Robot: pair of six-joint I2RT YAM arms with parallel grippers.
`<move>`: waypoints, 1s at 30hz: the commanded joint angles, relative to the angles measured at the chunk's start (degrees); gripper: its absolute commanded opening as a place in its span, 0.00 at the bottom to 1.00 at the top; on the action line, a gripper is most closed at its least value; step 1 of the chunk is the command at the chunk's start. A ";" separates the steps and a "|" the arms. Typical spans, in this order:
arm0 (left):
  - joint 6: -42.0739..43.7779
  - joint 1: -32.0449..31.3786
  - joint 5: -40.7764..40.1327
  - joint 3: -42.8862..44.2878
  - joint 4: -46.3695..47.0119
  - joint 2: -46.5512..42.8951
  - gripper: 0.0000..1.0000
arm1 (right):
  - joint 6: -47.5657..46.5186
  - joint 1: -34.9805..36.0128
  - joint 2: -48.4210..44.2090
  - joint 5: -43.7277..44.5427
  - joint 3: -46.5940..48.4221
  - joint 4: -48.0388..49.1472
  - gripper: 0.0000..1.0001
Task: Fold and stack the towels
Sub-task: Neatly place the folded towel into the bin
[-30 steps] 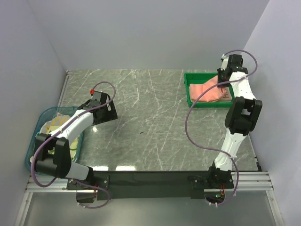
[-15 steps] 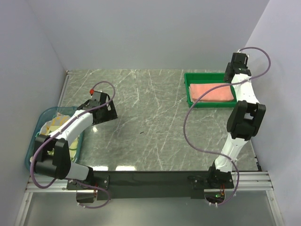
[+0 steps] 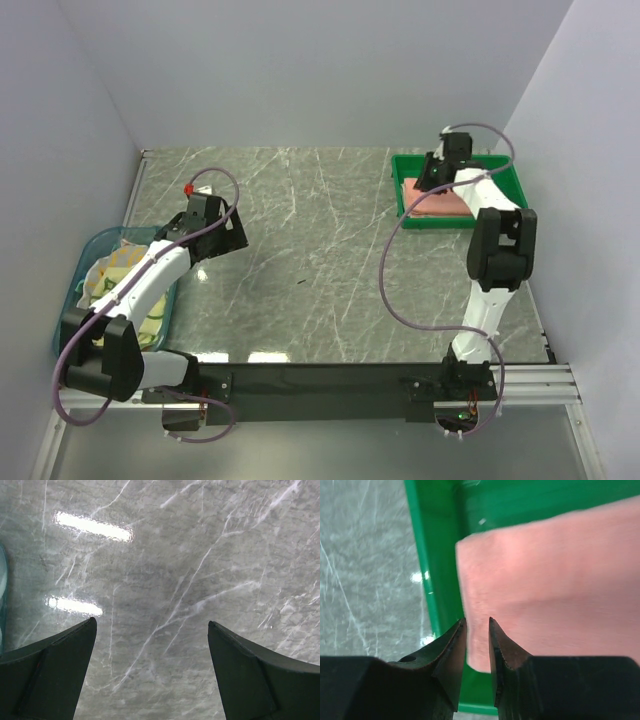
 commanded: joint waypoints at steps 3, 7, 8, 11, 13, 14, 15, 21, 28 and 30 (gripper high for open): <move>1.26 0.18 1.12 0.38 1.28 -2.06 0.98 | 5.11 1.12 3.51 0.53 0.14 0.91 0.32; 1.26 0.44 1.56 0.20 1.37 -2.50 0.98 | 5.47 1.82 7.38 0.27 2.25 -2.60 0.32; 1.26 0.44 1.65 0.20 1.20 -2.58 0.98 | 5.29 2.00 7.91 -0.87 2.86 -3.13 0.32; 1.25 0.70 1.65 0.11 1.28 -2.85 0.98 | 4.85 2.26 8.09 -3.85 1.99 -2.35 0.32; 1.17 0.71 1.74 0.03 1.37 -2.85 0.98 | 5.37 3.57 7.48 -6.49 0.76 -0.94 0.32; 1.17 0.79 1.74 0.03 1.37 -2.85 0.98 | 5.64 3.58 7.13 -7.29 0.41 -0.42 0.32; 1.17 0.79 1.74 0.03 1.28 -2.94 0.98 | 5.90 3.58 6.51 -8.51 -0.29 0.63 0.32; 1.17 0.88 1.74 -0.15 1.37 -3.20 0.98 | 6.96 3.67 3.00 -8.96 -1.70 2.14 0.32; 1.08 1.06 2.18 -0.15 1.46 -3.20 0.98 | 4.15 3.58 -3.15 -2.38 -0.12 -1.29 0.34; 1.17 1.15 2.35 -0.15 1.55 -3.46 0.98 | 3.10 3.58 -5.78 -0.27 0.05 -2.61 0.35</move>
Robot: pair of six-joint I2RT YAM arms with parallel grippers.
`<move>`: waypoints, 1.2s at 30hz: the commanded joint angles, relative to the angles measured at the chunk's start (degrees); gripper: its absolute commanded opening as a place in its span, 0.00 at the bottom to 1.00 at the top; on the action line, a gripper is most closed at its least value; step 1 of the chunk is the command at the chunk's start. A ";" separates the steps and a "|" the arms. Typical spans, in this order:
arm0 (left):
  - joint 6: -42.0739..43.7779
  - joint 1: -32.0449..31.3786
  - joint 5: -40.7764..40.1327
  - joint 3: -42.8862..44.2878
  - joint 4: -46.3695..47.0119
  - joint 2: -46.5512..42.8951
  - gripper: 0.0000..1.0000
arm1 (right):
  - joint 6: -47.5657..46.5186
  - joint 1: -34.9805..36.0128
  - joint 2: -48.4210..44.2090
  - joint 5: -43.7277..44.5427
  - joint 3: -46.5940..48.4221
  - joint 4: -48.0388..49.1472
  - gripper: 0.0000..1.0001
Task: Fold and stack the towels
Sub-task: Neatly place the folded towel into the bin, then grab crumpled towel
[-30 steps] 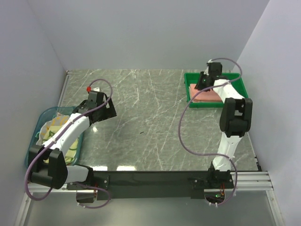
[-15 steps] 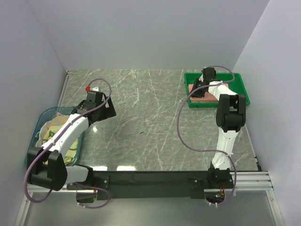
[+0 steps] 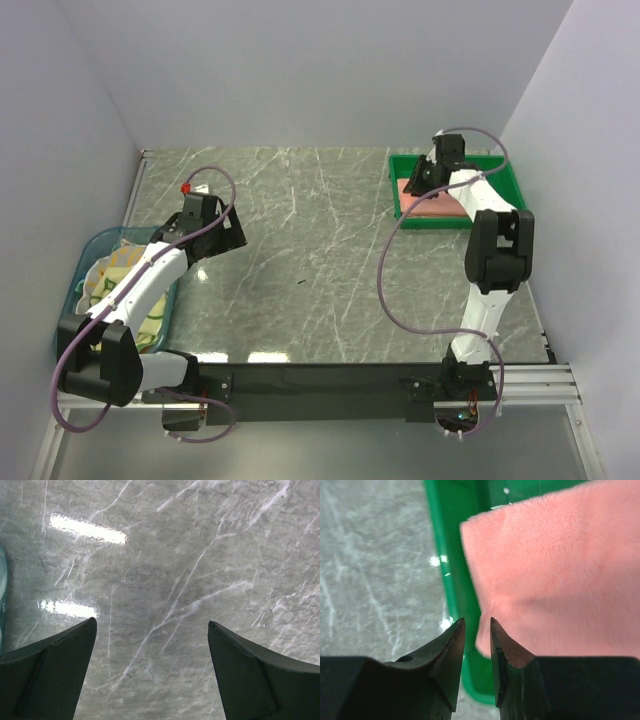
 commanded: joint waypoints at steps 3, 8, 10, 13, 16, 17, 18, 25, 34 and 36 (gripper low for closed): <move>1.08 0.45 1.09 -0.15 1.90 -2.50 0.98 | -2.83 0.43 -11.85 5.21 0.73 -3.53 0.37; -0.94 0.71 -3.45 0.11 1.81 -4.00 0.99 | -3.10 0.34 -23.37 4.69 -6.01 -4.07 0.49; -3.74 1.15 -7.15 1.16 -1.08 -3.30 0.99 | -2.57 0.34 -30.49 3.02 -8.92 -3.45 0.58; -6.73 3.69 -12.44 3.36 -5.20 -2.42 1.00 | -0.03 0.43 -40.15 -0.74 -15.86 -0.74 0.69; -9.63 7.56 -19.11 5.03 -9.86 -1.98 0.99 | 3.75 0.43 -48.86 -6.80 -24.21 4.71 0.76; -10.34 8.44 -21.30 5.04 -10.66 -2.24 1.00 | 4.63 0.43 -52.27 -8.40 -28.06 7.42 0.77; -10.96 10.71 -22.72 4.86 -11.37 -2.50 0.99 | 6.03 0.52 -53.79 -9.63 -29.67 8.49 0.78; -18.07 23.64 -22.47 -2.77 -11.99 -7.24 0.99 | 6.83 2.45 -60.30 -11.31 -36.01 10.17 0.80; -21.52 32.17 -19.40 -7.70 -11.91 -6.38 0.99 | 6.66 3.07 -62.33 -12.63 -39.96 9.91 0.80; -21.25 34.36 -16.33 -8.23 -11.46 -4.71 0.99 | 6.48 3.07 -62.68 -12.63 -40.40 9.74 0.80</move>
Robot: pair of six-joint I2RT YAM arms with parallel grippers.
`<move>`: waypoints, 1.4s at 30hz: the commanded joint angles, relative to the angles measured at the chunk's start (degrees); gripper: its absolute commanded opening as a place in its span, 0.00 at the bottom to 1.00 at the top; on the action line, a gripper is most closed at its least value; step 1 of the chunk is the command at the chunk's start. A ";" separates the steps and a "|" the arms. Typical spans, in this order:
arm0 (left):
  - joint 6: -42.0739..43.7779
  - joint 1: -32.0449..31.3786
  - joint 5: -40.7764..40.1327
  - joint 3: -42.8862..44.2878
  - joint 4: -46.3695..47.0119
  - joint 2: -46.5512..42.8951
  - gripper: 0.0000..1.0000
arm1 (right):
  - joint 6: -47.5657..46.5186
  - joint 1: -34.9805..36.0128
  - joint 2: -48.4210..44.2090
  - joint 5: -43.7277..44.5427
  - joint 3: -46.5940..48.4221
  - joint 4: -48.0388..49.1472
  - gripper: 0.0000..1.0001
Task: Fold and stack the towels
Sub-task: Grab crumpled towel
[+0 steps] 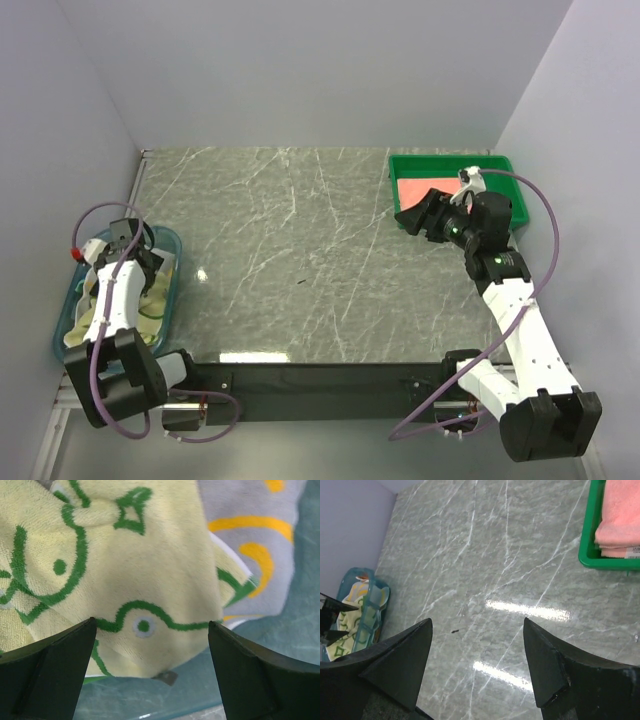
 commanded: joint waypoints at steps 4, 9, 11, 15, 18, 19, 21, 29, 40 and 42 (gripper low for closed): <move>-0.59 4.67 7.35 -1.29 2.79 3.24 0.98 | -0.21 0.20 -1.81 -0.92 -1.19 1.93 0.80; -1.20 5.65 12.00 -3.57 3.94 2.98 0.91 | -0.38 0.21 -1.37 -1.27 -1.72 1.66 0.80; -1.38 5.65 12.63 -4.19 4.46 2.98 0.87 | -0.38 0.29 -1.46 -1.27 -2.08 1.75 0.80; -1.03 5.65 13.33 -4.19 4.90 3.51 0.54 | -0.38 0.21 -1.55 -1.53 -2.60 2.10 0.79; -0.15 5.65 13.60 -4.10 5.34 2.19 0.28 | -0.38 0.29 -1.28 -1.71 -2.78 2.02 0.79; -0.06 5.65 13.51 -3.84 5.34 1.75 0.23 | -0.38 0.21 -1.19 -1.71 -2.87 2.02 0.79; 0.64 5.56 13.16 -3.49 5.26 0.35 0.04 | -0.12 0.29 -1.28 -1.80 -2.95 2.28 0.79; 1.26 -1.72 7.46 4.76 3.15 -6.77 0.01 | 1.11 0.29 -1.37 -2.59 -2.52 2.89 0.78; 2.75 -33.62 -1.88 49.18 -8.36 10.87 0.01 | 0.23 0.64 -1.81 -2.41 -2.43 2.02 0.78; 4.06 -39.86 -2.14 57.81 -8.37 14.38 0.01 | -0.03 0.73 -1.90 -2.50 -2.43 2.02 0.78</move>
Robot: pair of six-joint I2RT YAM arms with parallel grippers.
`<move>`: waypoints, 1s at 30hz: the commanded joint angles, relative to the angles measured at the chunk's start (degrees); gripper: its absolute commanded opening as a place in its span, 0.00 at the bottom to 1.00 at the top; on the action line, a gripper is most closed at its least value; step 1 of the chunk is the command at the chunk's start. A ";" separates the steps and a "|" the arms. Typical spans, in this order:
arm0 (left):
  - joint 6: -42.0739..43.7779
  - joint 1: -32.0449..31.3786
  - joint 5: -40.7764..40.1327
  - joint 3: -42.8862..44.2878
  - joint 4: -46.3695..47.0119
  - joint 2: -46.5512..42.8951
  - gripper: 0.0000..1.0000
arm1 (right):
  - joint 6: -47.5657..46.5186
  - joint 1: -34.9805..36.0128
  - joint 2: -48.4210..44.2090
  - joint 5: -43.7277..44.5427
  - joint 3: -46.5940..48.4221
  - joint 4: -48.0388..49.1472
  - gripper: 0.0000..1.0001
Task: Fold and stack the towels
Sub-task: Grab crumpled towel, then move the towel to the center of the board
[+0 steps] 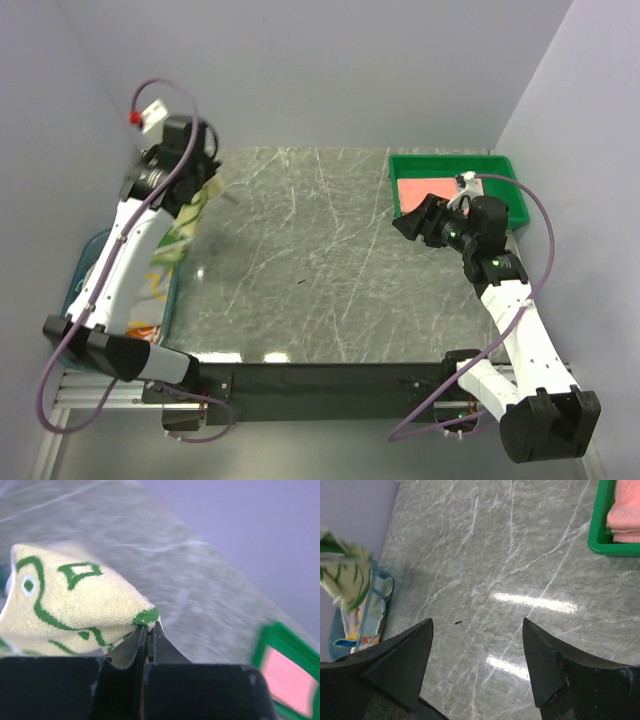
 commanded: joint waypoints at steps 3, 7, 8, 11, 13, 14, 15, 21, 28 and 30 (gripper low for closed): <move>3.38 -12.47 1.80 15.13 1.72 4.71 0.02 | -1.17 0.45 -1.48 -0.66 0.46 1.36 0.78; 0.84 -16.70 10.23 0.44 15.58 -1.08 0.09 | -2.05 0.62 -2.36 -0.75 0.02 0.92 0.78; -0.22 -18.09 12.08 -3.99 18.60 -2.75 0.11 | -2.22 0.62 -2.54 -0.75 -0.24 0.83 0.78; -7.67 -21.87 18.06 -22.53 28.80 -11.52 0.19 | -3.19 1.58 -2.71 -0.58 -0.60 0.22 0.78; -10.50 -24.69 18.08 -35.28 32.33 -15.05 0.23 | -4.24 2.29 -2.19 -0.31 -0.68 -0.39 0.78; -12.86 -27.14 18.07 -38.89 33.82 -18.29 0.32 | -4.51 3.34 -1.84 0.04 -0.77 -1.09 0.78; -13.75 -28.38 17.73 -44.67 33.75 -19.80 0.39 | -5.03 3.87 -1.49 0.21 -0.77 -1.28 0.78; -14.38 -33.05 15.26 -53.16 24.01 -28.25 0.85 | -6.80 9.93 5.44 5.66 -1.03 -3.56 0.74; -7.36 -32.96 13.94 -49.39 21.26 -23.96 0.80 | -5.04 10.20 14.15 12.25 -3.14 -3.12 0.66; -3.85 -33.22 15.34 -45.63 22.05 -17.40 0.79 | -5.12 10.20 15.91 12.78 -3.67 -2.16 0.65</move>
